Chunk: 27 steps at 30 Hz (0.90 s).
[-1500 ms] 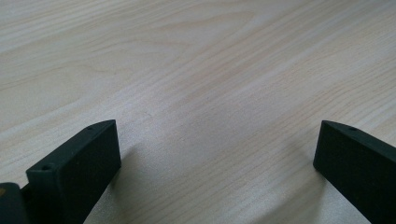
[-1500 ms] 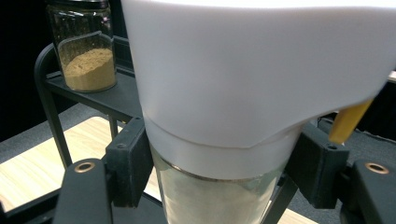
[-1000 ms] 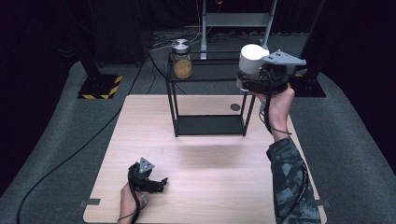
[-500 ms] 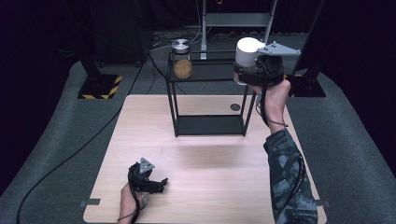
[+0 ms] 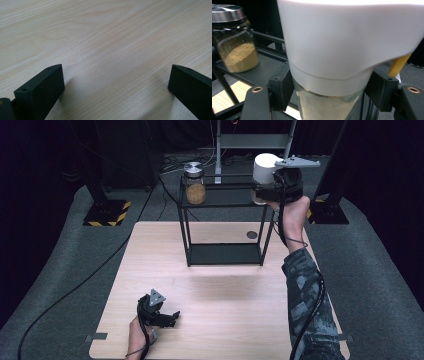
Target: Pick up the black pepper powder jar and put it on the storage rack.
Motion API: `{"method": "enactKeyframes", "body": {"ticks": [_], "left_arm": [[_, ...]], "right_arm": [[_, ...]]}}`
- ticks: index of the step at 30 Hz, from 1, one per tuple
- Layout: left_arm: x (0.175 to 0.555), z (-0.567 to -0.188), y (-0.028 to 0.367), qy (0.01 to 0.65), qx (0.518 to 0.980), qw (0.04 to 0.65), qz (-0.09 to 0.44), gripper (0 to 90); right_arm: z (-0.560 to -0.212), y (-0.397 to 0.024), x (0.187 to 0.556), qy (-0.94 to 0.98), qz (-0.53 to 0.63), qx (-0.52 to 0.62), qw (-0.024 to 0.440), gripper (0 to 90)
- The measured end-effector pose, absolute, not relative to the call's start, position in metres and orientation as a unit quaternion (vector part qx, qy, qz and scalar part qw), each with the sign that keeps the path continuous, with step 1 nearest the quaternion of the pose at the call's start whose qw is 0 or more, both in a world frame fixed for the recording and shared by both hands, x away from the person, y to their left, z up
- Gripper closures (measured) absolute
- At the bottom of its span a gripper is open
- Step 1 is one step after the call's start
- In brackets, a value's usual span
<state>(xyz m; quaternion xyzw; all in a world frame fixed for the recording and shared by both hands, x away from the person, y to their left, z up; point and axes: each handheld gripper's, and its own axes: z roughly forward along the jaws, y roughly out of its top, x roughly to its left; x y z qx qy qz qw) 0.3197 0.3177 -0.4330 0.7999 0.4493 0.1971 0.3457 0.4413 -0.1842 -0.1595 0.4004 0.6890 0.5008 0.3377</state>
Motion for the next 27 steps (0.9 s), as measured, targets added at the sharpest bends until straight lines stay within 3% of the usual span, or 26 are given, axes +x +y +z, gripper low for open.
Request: {"method": "enactKeyframes", "body": {"ticks": [27], "left_arm": [[0.319,-0.433,0.318,0.446,0.801,0.347,0.196,0.2]], "right_arm": [[-0.159,-0.189,0.484,0.691,0.496,0.427,0.307,29.3]]}}
